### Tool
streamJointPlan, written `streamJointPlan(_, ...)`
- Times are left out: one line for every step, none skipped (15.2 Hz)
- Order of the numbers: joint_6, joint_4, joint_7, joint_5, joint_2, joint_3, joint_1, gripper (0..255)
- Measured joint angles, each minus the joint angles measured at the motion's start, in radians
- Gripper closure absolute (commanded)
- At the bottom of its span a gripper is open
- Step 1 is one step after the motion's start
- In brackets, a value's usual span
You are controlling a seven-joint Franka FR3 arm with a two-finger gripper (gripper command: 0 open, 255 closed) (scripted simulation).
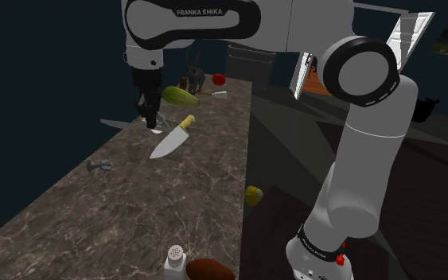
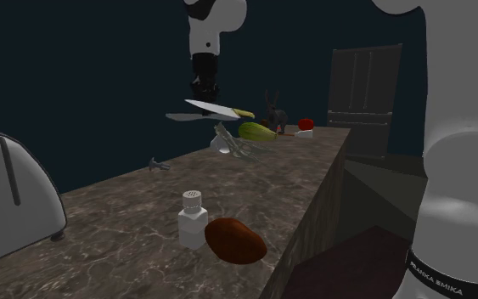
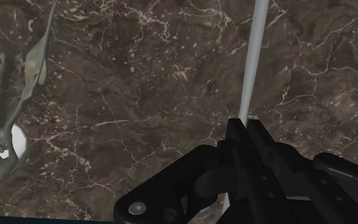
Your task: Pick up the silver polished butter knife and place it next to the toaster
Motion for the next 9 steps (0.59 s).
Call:
streamJointPlan(-0.016,0.022,0.0,-0.001,0.006,0.0,0.0,255)
streamJointPlan(-0.029,0.038,0.0,-0.002,0.009,-0.001,-0.001,255)
streamJointPlan(-0.044,0.053,0.002,-0.002,0.01,0.0,0.001,255)
streamJointPlan(-0.06,0.07,0.002,-0.002,0.01,0.0,0.0,255)
streamJointPlan(-0.073,0.082,0.003,-0.002,0.009,0.0,0.001,255)
streamJointPlan(-0.088,0.097,0.005,-0.002,0.009,0.001,0.001,255)
streamJointPlan(-0.104,0.119,0.006,-0.003,0.015,0.001,0.002,255)
streamJointPlan(-0.116,0.134,0.007,-0.003,0.017,0.001,0.002,255)
streamJointPlan(-0.131,0.154,0.008,-0.004,0.024,0.001,0.003,255)
